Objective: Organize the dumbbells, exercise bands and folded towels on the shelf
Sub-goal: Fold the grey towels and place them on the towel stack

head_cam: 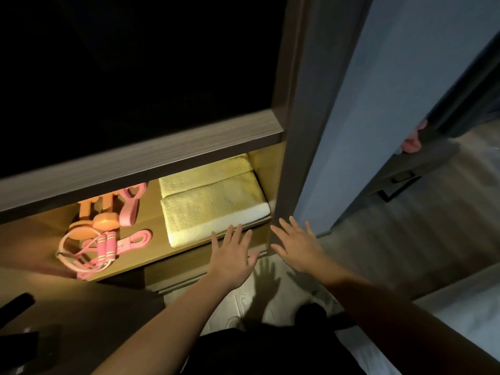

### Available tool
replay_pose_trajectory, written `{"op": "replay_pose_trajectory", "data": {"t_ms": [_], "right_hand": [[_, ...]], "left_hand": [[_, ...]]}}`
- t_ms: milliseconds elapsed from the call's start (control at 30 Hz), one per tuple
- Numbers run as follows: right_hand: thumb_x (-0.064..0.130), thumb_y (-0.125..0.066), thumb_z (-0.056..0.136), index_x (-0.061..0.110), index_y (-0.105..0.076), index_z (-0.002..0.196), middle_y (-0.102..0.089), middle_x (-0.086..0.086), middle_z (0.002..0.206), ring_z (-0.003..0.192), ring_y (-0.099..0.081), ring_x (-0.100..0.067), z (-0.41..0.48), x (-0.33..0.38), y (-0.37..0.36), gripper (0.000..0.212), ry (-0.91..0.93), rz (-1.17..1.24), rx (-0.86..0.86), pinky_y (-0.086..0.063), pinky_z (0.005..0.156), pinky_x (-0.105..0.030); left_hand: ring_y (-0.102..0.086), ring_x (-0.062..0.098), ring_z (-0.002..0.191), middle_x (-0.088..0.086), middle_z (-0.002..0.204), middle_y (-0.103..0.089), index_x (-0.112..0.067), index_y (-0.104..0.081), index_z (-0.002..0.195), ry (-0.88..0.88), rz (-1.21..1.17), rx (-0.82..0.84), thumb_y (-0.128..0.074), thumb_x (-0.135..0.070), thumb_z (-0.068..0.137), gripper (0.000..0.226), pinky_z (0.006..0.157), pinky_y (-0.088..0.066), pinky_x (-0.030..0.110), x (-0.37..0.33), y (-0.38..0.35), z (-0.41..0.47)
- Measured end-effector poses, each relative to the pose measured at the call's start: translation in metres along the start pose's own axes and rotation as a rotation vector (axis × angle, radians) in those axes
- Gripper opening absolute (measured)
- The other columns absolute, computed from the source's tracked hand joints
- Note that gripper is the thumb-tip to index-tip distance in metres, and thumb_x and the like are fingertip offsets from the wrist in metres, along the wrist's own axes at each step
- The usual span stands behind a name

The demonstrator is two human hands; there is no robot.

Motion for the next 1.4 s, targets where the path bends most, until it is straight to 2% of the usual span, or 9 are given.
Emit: {"op": "replay_pose_trajectory", "data": {"t_ms": [167, 300, 500, 633, 733, 867, 1033, 1233, 1400], "right_hand": [[0.050, -0.027, 0.102, 0.028, -0.016, 0.155, -0.011, -0.002, 0.163, 0.151, -0.004, -0.024, -0.010, -0.098, 0.008, 0.058, -0.042, 0.026, -0.007, -0.001, 0.119, -0.050], [0.047, -0.031, 0.101, 0.026, -0.021, 0.154, -0.017, -0.004, 0.162, 0.149, -0.011, -0.024, -0.031, -0.192, 0.019, 0.058, -0.097, -0.003, -0.041, -0.005, 0.118, -0.052], [0.049, -0.026, 0.102, 0.025, -0.016, 0.155, -0.009, -0.002, 0.163, 0.151, -0.001, -0.023, -0.063, -0.317, 0.039, 0.059, -0.198, 0.014, 0.007, -0.003, 0.119, -0.053], [0.052, -0.025, 0.101, 0.025, -0.012, 0.155, -0.006, -0.004, 0.164, 0.150, 0.000, -0.024, -0.073, -0.379, 0.039, 0.062, -0.277, 0.056, 0.016, 0.001, 0.119, -0.052], [0.051, -0.027, 0.101, 0.025, -0.016, 0.155, -0.011, -0.006, 0.163, 0.150, -0.004, -0.025, -0.075, -0.414, 0.048, 0.060, -0.289, 0.076, -0.005, -0.003, 0.119, -0.053], [0.046, -0.024, 0.104, 0.021, -0.013, 0.155, -0.007, -0.007, 0.163, 0.150, -0.002, -0.028, -0.064, -0.465, 0.065, 0.059, -0.335, 0.069, -0.009, -0.006, 0.119, -0.053], [0.047, -0.024, 0.103, 0.021, -0.011, 0.156, -0.001, -0.006, 0.164, 0.150, 0.004, -0.027, -0.023, -0.547, 0.079, 0.060, -0.397, 0.158, -0.035, -0.002, 0.118, -0.053], [0.049, -0.031, 0.102, 0.023, -0.009, 0.156, -0.003, -0.005, 0.164, 0.150, 0.000, -0.029, 0.030, -0.626, 0.108, 0.064, -0.424, 0.229, -0.024, -0.005, 0.119, -0.056], [0.048, -0.035, 0.101, 0.025, -0.014, 0.155, -0.008, -0.006, 0.163, 0.150, -0.002, -0.030, 0.075, -0.665, 0.130, 0.062, -0.386, 0.256, 0.001, -0.007, 0.118, -0.057]], "left_hand": [[0.005, 0.023, 0.151, 0.004, 0.164, -0.002, -0.023, -0.012, 0.156, -0.035, -0.020, -0.016, -0.021, -0.053, 0.102, 0.063, 0.119, 0.000, 0.057, -0.074, 0.005, 0.052], [0.000, 0.023, 0.151, 0.005, 0.164, -0.008, -0.021, -0.016, 0.155, -0.099, -0.019, 0.002, -0.024, -0.050, 0.102, 0.061, 0.119, -0.004, 0.054, -0.162, 0.011, 0.092], [-0.006, 0.023, 0.150, 0.004, 0.162, -0.013, -0.021, -0.015, 0.155, -0.244, -0.007, -0.003, -0.025, -0.048, 0.102, 0.059, 0.119, -0.005, 0.052, -0.280, 0.029, 0.139], [-0.004, 0.023, 0.150, 0.004, 0.163, -0.010, -0.022, -0.015, 0.155, -0.311, 0.007, 0.026, -0.026, -0.048, 0.103, 0.059, 0.119, -0.003, 0.051, -0.338, 0.045, 0.170], [-0.003, 0.024, 0.151, 0.004, 0.163, -0.010, -0.021, -0.017, 0.155, -0.358, 0.027, 0.053, -0.027, -0.047, 0.103, 0.059, 0.120, -0.005, 0.052, -0.369, 0.054, 0.200], [-0.002, 0.024, 0.151, 0.005, 0.164, -0.009, -0.021, -0.017, 0.155, -0.399, 0.031, 0.083, -0.030, -0.047, 0.102, 0.060, 0.120, -0.007, 0.052, -0.409, 0.066, 0.255], [-0.003, 0.024, 0.151, 0.004, 0.164, -0.007, -0.022, -0.016, 0.155, -0.392, 0.035, 0.082, -0.033, -0.046, 0.102, 0.061, 0.119, -0.010, 0.053, -0.458, 0.086, 0.348], [-0.008, 0.024, 0.149, 0.004, 0.164, -0.008, -0.022, -0.017, 0.155, -0.302, -0.028, 0.079, -0.035, -0.047, 0.101, 0.062, 0.117, -0.013, 0.051, -0.502, 0.120, 0.438], [-0.007, 0.021, 0.149, 0.000, 0.164, -0.006, -0.023, -0.019, 0.155, -0.176, -0.199, 0.093, -0.038, -0.047, 0.100, 0.062, 0.118, -0.016, 0.041, -0.517, 0.130, 0.483]]}}
Point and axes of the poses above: each hand's wrist, its own z-axis towards the middle knuckle, its own y-axis out of the back of the hand, x = y × z, the point moved 3 cm from there along z, towards the middle knuckle
